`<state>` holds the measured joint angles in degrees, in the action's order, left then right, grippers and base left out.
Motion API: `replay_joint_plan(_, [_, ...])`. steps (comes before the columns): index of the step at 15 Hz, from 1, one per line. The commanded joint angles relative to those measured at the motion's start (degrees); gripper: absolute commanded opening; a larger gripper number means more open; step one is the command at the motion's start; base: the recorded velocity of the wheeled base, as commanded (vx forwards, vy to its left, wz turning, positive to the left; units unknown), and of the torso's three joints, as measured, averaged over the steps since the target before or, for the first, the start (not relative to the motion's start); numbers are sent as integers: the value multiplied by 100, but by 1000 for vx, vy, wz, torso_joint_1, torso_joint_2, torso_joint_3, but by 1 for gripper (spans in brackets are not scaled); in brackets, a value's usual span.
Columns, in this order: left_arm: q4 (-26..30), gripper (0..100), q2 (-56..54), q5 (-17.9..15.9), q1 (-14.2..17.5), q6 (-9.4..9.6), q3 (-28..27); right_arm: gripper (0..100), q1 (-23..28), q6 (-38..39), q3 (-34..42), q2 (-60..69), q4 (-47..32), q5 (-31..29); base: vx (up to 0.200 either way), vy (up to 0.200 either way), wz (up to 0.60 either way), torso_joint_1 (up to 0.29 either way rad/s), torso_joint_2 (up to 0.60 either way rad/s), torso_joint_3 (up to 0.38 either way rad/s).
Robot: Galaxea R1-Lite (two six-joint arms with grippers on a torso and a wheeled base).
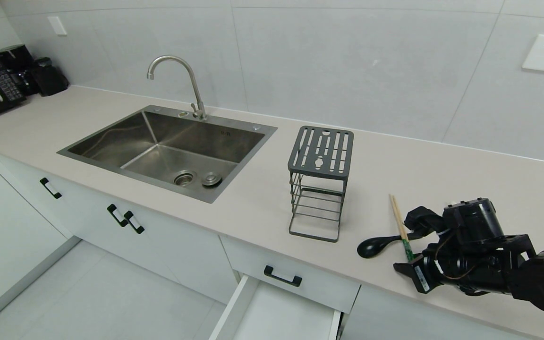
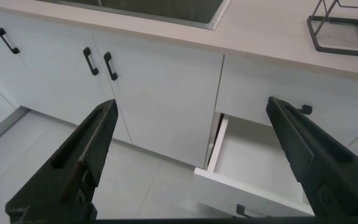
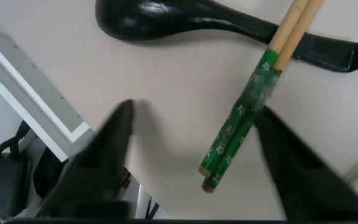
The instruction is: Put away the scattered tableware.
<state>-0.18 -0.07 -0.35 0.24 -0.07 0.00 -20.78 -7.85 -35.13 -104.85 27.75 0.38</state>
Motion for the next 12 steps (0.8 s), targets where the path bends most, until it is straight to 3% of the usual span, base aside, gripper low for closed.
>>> replay_joint_plan(1, [1,100,7,0,2,-1,0,0,154,47,-29,-18,-6,-187,0,0,0,0,0,0])
replay_joint_plan(12, [1,100,7,0,2,-1,0,0,277,56,-37,949,-6,-468,0,0,0,0,0,0])
